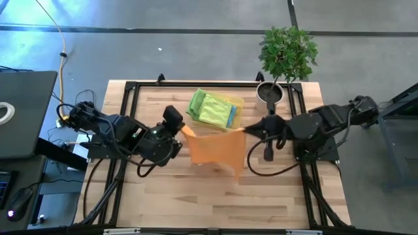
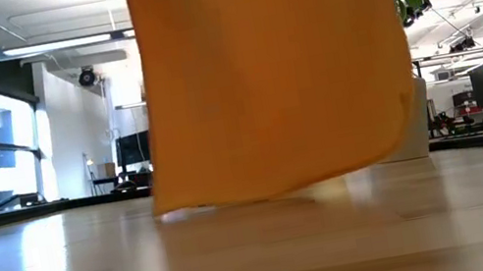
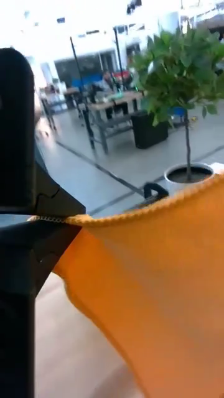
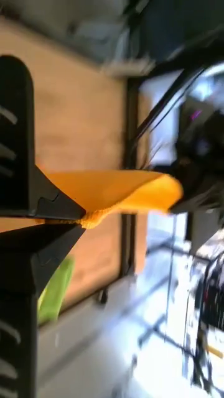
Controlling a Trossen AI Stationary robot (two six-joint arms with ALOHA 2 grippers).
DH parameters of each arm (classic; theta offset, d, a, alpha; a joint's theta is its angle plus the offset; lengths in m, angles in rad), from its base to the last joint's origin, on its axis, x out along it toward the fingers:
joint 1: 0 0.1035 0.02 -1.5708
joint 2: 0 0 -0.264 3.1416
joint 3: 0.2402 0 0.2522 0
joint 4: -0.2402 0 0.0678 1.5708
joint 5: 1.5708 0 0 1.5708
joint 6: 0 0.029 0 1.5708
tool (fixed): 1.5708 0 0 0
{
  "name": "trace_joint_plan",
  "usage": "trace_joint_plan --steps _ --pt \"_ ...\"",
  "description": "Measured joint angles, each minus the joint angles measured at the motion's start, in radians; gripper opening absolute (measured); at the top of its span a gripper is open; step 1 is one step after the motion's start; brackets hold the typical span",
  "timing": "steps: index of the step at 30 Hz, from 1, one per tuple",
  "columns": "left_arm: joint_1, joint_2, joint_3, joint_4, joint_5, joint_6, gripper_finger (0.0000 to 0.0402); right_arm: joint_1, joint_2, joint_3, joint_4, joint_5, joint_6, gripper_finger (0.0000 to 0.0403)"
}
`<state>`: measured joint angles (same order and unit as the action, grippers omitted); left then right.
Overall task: Fold microfiber towels
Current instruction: Fold the orange microfiber towel
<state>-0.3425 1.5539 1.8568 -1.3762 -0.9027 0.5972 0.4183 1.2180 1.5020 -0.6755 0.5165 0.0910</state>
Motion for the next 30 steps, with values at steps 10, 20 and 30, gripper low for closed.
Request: trace_joint_plan --steps 10,20,30 --pt "0.097 0.000 0.000 0.007 -0.354 0.191 0.0000 -0.028 0.050 0.132 -0.211 0.288 -0.361 0.0000" --pt "-0.080 0.000 -0.001 0.006 -0.065 -0.228 0.0000 0.052 0.141 0.134 -0.428 0.145 0.046 0.0000" --pt "-0.261 0.163 -0.168 0.092 0.365 -0.527 0.0000 0.233 0.274 -0.162 -0.203 -0.091 0.434 0.0000"
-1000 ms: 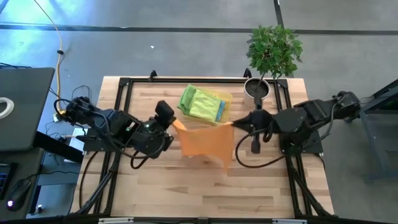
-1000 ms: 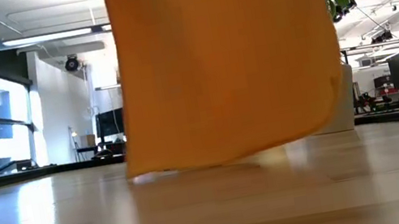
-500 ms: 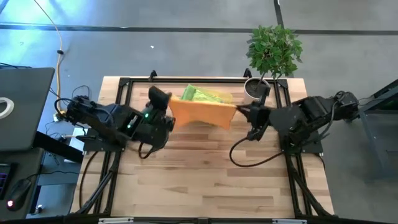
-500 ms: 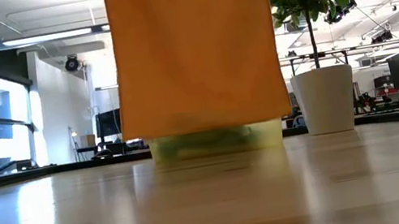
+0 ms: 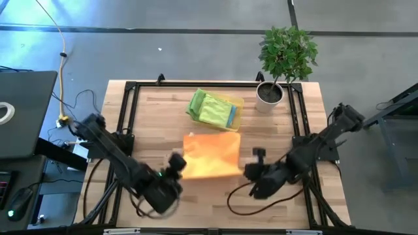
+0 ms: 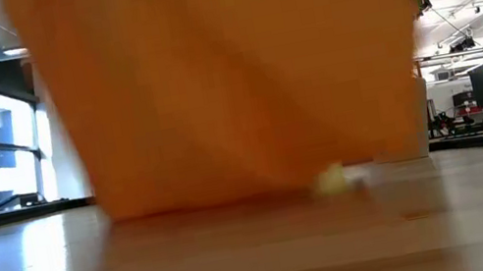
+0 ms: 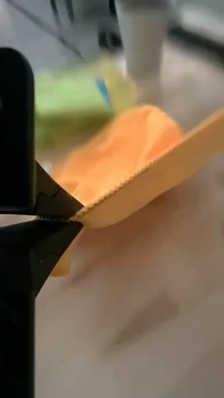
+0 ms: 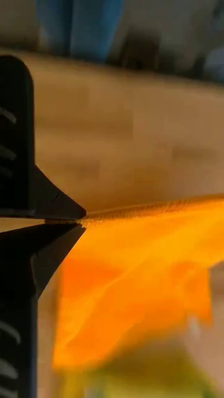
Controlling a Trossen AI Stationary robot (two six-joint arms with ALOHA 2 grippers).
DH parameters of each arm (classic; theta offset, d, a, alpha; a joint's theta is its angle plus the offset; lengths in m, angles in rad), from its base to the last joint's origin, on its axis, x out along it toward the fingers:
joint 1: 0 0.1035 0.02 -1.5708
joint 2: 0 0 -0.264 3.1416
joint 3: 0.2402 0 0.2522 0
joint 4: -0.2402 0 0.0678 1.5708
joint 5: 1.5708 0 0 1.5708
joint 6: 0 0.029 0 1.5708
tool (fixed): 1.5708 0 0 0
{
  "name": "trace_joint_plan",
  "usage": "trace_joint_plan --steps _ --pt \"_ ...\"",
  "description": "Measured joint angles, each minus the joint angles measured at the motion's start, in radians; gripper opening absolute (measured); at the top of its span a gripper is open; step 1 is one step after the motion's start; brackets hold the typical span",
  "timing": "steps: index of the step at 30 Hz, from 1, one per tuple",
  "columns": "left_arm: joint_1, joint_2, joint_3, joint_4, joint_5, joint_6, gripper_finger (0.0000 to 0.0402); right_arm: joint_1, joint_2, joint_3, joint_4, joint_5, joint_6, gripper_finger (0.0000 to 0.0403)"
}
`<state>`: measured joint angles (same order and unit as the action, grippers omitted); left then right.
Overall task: Fold microfiber towels
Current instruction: Fold the orange microfiber towel
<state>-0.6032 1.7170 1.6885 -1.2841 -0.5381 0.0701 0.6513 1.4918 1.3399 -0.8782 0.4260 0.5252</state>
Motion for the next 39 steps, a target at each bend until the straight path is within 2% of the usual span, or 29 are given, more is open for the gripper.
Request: trace_joint_plan --steps 5,8,12,14,17,23,26,29,31,39 --pt "-0.022 0.105 -0.022 0.112 0.133 -0.035 0.0000 0.040 0.014 -0.151 0.291 -0.172 0.166 0.0000" --pt "-0.021 0.110 -0.019 0.208 0.244 -0.063 0.0000 0.053 0.014 -0.209 0.386 -0.214 0.240 0.0000" --pt "-0.011 0.111 -0.019 0.254 0.450 -0.114 0.0000 0.058 0.014 -0.271 0.528 -0.278 0.286 0.0000" --pt "-0.009 0.112 -0.019 0.250 0.486 -0.120 0.0000 0.058 0.014 -0.305 0.606 -0.297 0.283 0.0000" --pt "-0.002 0.112 -0.019 0.249 0.442 -0.120 0.0000 0.056 0.014 -0.350 0.675 -0.287 0.269 0.0000" --pt "0.048 0.125 -0.027 0.230 0.307 -0.082 0.0000 0.055 0.014 -0.419 0.669 -0.213 0.287 0.0000" --pt "0.090 0.159 -0.027 0.229 0.315 -0.061 0.0000 0.056 0.014 -0.434 0.667 -0.188 0.286 0.0000" --pt "0.139 0.206 -0.027 0.210 0.409 -0.081 0.0000 0.047 0.014 -0.440 0.647 -0.181 0.286 0.0000" --pt "0.159 0.240 -0.028 0.174 0.433 -0.081 0.0000 0.037 0.014 -0.440 0.638 -0.180 0.286 0.0000" --pt "0.206 0.286 -0.028 0.142 0.312 -0.019 0.0000 -0.051 0.014 -0.440 0.513 -0.138 0.278 0.0000"
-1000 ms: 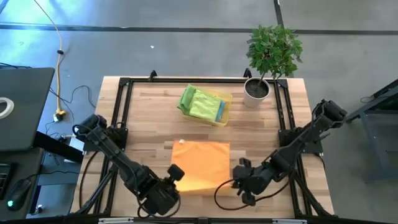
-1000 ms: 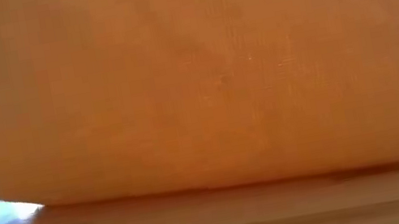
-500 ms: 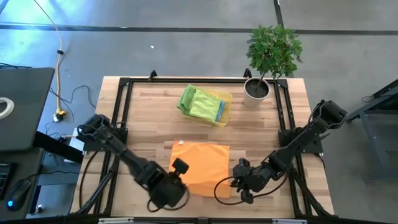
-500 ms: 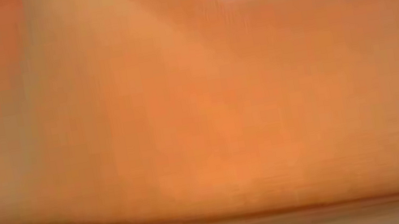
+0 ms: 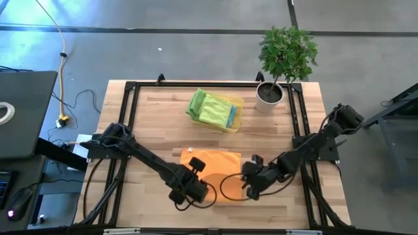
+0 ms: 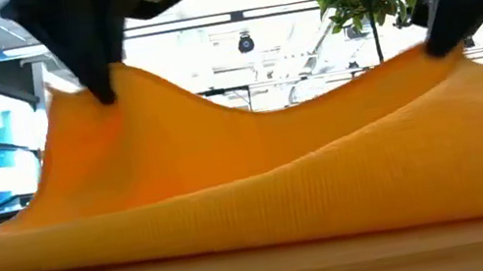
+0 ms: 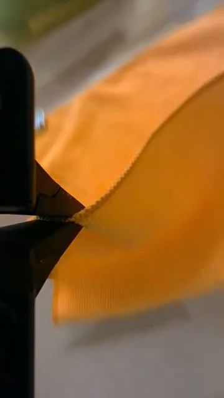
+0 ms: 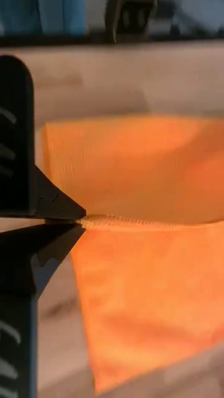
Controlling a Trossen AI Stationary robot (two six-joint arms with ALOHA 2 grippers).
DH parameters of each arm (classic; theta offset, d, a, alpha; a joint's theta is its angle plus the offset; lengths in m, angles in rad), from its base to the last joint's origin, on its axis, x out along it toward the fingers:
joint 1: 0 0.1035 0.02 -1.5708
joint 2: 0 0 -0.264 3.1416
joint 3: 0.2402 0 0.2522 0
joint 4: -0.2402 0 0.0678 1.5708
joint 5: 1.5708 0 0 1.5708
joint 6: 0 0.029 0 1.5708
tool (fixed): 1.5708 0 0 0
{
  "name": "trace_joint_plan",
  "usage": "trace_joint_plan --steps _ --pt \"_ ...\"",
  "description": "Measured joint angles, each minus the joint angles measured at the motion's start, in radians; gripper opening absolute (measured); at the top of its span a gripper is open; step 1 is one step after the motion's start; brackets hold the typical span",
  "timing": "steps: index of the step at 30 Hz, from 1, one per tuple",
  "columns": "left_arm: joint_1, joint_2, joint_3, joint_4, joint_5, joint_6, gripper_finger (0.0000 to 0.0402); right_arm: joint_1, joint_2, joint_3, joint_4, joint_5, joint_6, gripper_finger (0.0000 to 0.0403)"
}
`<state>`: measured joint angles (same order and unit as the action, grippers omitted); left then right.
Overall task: Fold microfiber towels
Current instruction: Fold the orange microfiber towel
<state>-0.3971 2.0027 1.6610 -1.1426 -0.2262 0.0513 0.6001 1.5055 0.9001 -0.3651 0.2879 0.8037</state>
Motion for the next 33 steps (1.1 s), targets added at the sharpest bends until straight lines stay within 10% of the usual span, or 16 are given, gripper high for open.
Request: trace_joint_plan --steps 33 --pt "0.231 0.004 -0.088 -0.093 -0.070 0.041 0.0000 -0.277 0.134 0.001 -0.067 -0.005 -0.184 0.0000"
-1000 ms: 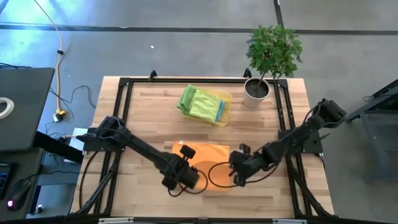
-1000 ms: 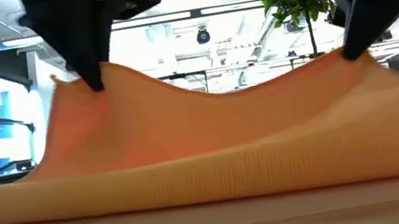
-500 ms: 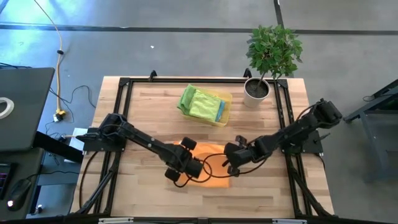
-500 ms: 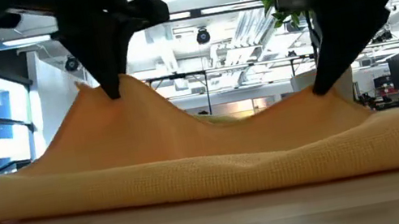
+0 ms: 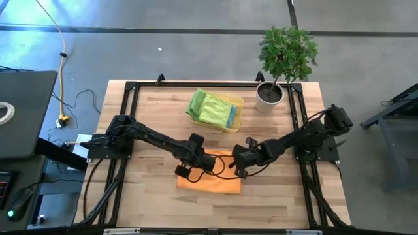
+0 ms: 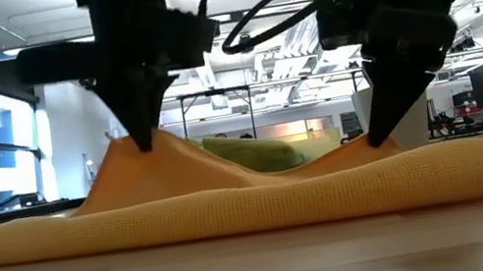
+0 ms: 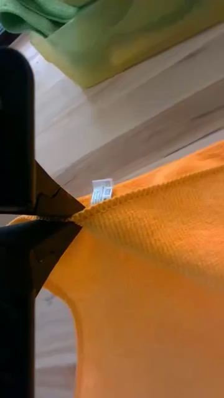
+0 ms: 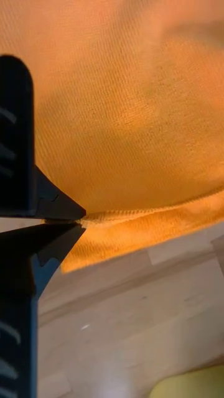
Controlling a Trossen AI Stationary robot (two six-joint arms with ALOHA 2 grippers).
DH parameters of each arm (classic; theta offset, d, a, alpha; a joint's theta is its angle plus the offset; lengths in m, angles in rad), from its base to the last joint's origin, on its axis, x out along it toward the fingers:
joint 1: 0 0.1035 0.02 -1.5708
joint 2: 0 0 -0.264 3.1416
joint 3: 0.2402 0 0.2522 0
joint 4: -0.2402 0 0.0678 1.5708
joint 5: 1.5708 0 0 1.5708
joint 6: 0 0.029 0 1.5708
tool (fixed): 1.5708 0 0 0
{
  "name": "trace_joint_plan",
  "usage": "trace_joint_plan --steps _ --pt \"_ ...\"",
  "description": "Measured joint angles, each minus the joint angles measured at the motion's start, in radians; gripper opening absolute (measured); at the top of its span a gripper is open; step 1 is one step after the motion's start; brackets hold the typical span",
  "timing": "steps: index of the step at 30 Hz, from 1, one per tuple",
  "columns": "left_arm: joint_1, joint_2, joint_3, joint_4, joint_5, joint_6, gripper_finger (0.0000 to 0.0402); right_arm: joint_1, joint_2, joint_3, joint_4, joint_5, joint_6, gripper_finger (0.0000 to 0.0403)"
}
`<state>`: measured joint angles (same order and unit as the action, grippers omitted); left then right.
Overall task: Fold microfiber towels
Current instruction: Fold the orange microfiber towel
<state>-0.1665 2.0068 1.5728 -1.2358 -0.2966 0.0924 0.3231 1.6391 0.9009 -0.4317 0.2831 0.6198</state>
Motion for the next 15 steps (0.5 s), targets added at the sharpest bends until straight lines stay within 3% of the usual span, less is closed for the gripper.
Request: trace_joint_plan --steps 10,15 --pt "0.052 0.000 -0.072 0.068 -0.078 0.061 0.0000 -0.012 0.000 0.000 -0.025 0.025 0.002 0.0000" --pt "0.096 0.000 -0.109 0.089 -0.038 0.066 0.0000 -0.022 0.000 0.000 -0.030 0.040 0.003 0.0000"
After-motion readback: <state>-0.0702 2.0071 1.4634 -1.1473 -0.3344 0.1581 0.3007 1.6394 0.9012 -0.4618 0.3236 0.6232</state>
